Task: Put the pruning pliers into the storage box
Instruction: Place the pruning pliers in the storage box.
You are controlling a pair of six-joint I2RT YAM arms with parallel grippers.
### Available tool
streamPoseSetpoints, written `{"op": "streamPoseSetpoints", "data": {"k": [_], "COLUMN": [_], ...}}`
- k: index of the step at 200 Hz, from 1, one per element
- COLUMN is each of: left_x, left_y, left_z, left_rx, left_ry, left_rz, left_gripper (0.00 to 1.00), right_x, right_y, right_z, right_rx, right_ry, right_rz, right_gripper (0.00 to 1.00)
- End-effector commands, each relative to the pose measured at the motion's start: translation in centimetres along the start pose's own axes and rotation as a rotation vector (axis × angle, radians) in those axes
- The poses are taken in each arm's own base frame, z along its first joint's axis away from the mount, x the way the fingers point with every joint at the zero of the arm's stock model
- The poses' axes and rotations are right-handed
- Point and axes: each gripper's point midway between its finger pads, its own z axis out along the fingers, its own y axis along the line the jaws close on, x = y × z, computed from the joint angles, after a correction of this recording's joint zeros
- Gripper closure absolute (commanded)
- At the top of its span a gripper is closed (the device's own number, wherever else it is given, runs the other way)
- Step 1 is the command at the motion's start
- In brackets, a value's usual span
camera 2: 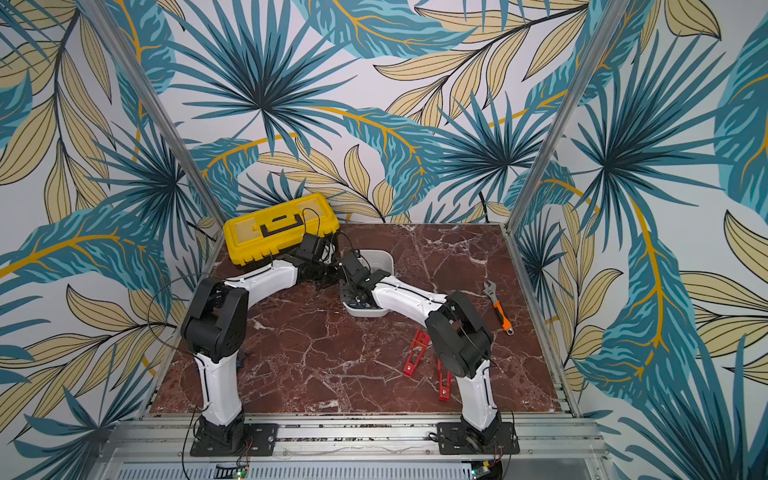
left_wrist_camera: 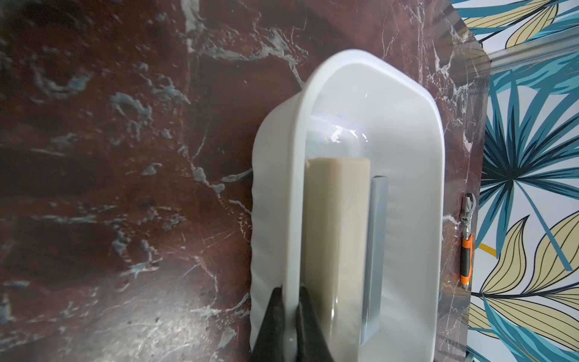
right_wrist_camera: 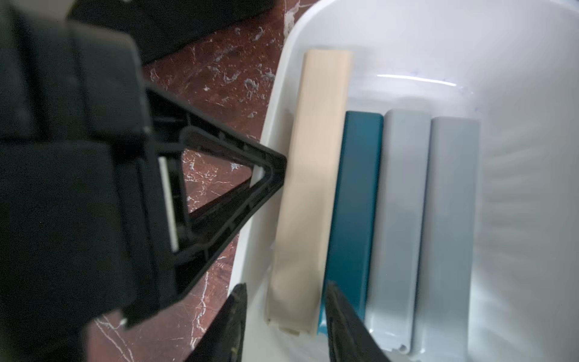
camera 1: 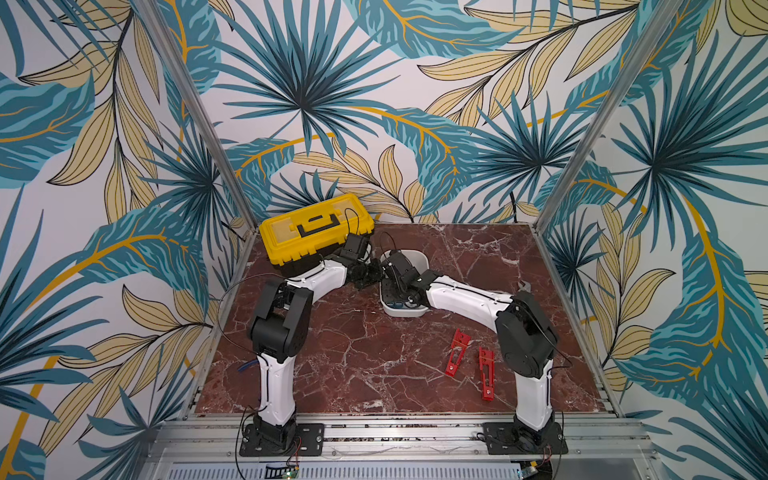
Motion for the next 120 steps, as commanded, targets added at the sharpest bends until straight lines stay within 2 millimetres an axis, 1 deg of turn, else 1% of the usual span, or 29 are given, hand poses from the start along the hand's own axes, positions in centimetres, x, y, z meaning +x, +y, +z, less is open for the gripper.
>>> {"op": "streamPoseSetpoints", "data": {"k": [1, 30, 69, 99, 120], "left_x": [-1.7, -1.9, -2.0, -2.0, -2.2], "left_y": [-3.8, -3.7, -3.8, -3.8, -3.6], "left_z": [-1.2, -1.3, -1.3, -1.3, -1.3], "left_rx": [0.124, 0.117, 0.114, 0.112, 0.105], "left_ry": [-0.055, -0.059, -0.061, -0.06, -0.062], "left_rz": [0.039, 0.042, 0.049, 0.052, 0.056], "left_gripper": [1.0, 1.0, 1.0, 1.0, 1.0], "right_x": [-0.5, -0.5, -0.8, -0.4, 0.5], "right_y": [-0.2, -0.4, -1.0, -2.2, -3.4], "right_z": [-1.4, -2.1, -4.7, -6.7, -7.9], "right_rx": [0.014, 0.014, 0.011, 0.02, 0.043], "right_ry": [-0.017, -0.02, -0.043, -0.057, -0.06], "right_rz": [-0.022, -0.021, -0.01, 0.015, 0.031], "right_gripper": [0.56, 0.56, 0.56, 0.55, 0.55]}}
